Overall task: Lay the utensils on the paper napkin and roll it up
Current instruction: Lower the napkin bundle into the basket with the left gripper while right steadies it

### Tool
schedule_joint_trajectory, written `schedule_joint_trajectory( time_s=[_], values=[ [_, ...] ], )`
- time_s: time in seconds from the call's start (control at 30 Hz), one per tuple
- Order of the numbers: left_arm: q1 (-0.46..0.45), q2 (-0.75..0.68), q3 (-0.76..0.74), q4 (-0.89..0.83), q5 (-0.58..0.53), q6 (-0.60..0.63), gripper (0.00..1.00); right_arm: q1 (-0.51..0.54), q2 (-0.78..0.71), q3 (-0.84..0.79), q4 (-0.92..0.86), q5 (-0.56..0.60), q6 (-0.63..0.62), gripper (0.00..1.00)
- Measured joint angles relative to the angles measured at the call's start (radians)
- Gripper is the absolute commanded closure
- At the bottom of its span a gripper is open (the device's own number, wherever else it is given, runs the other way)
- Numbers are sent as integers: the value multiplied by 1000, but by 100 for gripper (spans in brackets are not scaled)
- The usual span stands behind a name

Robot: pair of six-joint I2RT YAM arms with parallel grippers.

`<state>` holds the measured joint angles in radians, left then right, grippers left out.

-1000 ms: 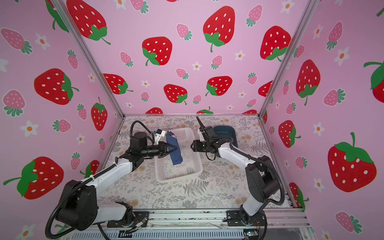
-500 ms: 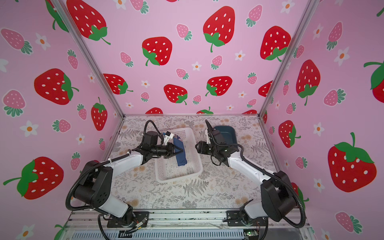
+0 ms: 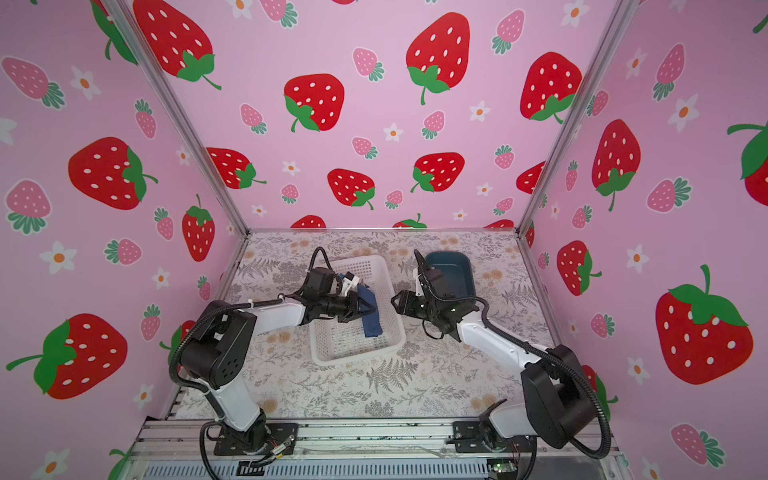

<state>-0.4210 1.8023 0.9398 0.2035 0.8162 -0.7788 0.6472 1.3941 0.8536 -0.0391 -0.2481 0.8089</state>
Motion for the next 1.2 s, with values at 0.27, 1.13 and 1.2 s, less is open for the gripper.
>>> schedule_joint_trajectory(
  time_s=[0.27, 1.13, 1.2],
  values=[
    [-16, 73, 40, -1, -31, -28, 90, -1, 113, 6, -5, -104, 2, 43],
    [-15, 215, 150, -111, -60, 28, 89, 66, 138, -4, 68, -189, 51, 43],
    [-16, 220, 159, -118, -58, 39, 88, 66, 138, -4, 63, -183, 50, 43]
  ],
)
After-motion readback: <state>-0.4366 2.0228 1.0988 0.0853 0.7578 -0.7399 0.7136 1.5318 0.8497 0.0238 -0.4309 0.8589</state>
